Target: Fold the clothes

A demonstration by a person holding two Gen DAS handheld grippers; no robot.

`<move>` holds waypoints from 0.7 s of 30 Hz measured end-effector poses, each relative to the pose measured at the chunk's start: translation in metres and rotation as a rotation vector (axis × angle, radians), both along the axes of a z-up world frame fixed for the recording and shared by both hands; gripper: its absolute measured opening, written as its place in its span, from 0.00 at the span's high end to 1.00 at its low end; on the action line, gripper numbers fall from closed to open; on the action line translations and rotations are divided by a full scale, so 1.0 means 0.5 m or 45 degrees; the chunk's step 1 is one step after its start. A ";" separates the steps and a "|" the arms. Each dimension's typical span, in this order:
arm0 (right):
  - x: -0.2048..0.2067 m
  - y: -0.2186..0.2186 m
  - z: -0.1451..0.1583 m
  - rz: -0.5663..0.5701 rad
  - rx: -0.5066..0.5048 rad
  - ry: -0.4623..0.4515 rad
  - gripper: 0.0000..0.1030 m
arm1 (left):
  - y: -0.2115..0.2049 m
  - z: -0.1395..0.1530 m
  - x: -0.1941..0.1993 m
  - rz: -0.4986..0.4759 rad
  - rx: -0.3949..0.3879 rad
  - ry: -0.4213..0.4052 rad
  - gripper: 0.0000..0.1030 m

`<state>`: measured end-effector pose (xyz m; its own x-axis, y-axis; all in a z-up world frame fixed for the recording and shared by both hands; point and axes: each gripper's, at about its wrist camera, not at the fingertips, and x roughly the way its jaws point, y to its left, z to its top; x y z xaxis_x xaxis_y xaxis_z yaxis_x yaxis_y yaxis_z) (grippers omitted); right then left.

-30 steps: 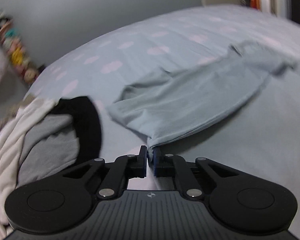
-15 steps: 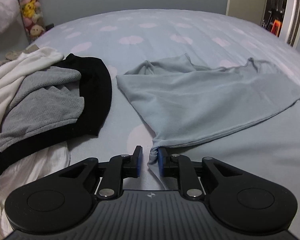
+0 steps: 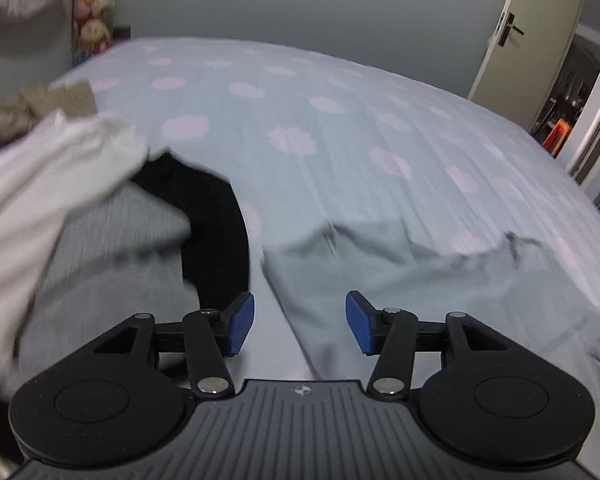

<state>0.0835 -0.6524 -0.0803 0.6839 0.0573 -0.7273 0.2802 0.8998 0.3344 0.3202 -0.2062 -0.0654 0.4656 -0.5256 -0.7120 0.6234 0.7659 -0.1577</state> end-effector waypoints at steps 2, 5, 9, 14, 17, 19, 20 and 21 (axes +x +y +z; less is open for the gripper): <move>0.042 -0.014 -0.006 0.023 -0.033 -0.001 0.42 | -0.032 -0.007 0.032 -0.016 0.024 -0.017 0.53; 0.102 -0.041 -0.013 0.041 -0.062 -0.018 0.42 | -0.072 -0.028 0.069 -0.065 0.073 0.001 0.53; 0.186 -0.070 -0.025 0.075 -0.085 -0.046 0.42 | -0.115 -0.063 0.095 -0.129 0.121 0.020 0.55; 0.272 -0.082 -0.051 0.126 -0.093 -0.065 0.42 | -0.143 -0.096 0.101 -0.182 0.122 0.063 0.67; 0.298 -0.082 -0.073 0.112 -0.088 -0.069 0.44 | -0.149 -0.104 0.099 -0.163 0.130 0.054 0.76; 0.305 -0.079 -0.090 0.107 -0.052 -0.041 0.66 | -0.150 -0.101 0.095 -0.163 0.117 0.049 0.89; 0.308 -0.074 -0.096 0.114 -0.051 -0.023 0.73 | -0.154 -0.099 0.090 -0.164 0.130 0.038 0.93; 0.309 -0.067 -0.099 0.124 -0.071 -0.013 0.82 | -0.160 -0.097 0.083 -0.161 0.152 0.021 0.94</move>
<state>0.2378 -0.6858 -0.1300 0.6843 0.0833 -0.7245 0.1878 0.9398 0.2854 0.3617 -0.2861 -0.1139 0.3888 -0.4902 -0.7801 0.7139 0.6955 -0.0812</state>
